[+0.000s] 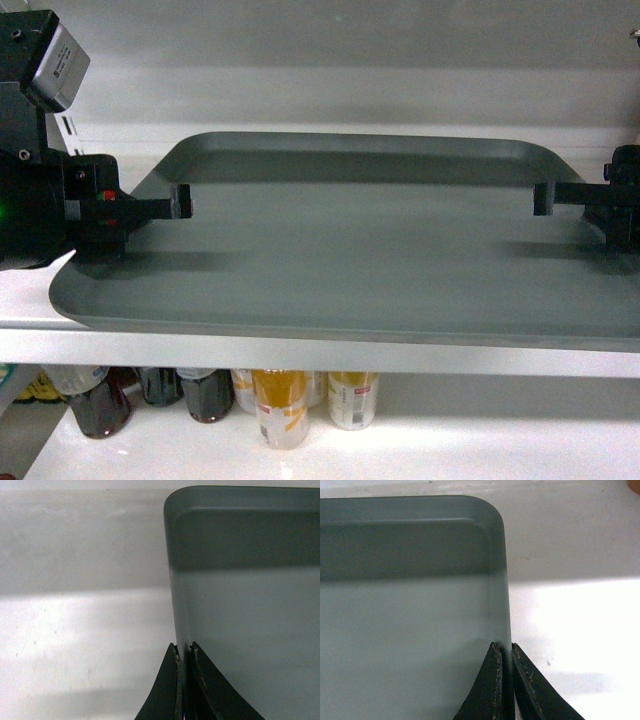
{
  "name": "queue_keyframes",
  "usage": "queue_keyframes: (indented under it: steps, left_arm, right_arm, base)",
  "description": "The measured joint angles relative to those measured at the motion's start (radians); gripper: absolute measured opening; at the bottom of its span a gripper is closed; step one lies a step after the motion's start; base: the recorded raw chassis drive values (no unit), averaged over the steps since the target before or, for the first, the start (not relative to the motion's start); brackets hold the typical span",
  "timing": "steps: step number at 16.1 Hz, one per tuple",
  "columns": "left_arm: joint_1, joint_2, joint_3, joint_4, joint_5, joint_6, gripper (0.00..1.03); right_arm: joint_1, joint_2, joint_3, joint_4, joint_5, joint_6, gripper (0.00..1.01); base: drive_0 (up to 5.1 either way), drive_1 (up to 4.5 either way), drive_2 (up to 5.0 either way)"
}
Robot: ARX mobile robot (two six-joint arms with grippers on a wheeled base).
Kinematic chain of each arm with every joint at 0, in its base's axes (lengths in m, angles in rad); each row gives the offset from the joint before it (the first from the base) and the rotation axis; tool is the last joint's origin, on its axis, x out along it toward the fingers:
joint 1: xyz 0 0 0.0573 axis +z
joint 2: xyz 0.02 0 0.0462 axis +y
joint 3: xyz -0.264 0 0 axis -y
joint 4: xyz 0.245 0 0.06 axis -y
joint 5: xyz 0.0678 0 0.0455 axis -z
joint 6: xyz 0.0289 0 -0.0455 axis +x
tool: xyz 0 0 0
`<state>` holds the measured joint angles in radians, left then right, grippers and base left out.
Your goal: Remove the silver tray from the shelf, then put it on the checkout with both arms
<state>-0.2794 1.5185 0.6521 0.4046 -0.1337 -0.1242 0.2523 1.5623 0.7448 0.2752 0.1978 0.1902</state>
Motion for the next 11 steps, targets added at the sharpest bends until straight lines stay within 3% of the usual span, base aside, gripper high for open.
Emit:
queue_keyframes:
  steps: [11]
  left_arm:
    - [0.002, -0.005, 0.000, 0.002, 0.004, 0.000, 0.03]
  right_arm:
    - [-0.003, -0.006, -0.001, -0.002, -0.005, 0.000, 0.03]
  base:
    - [0.1, -3.99, 4.1]
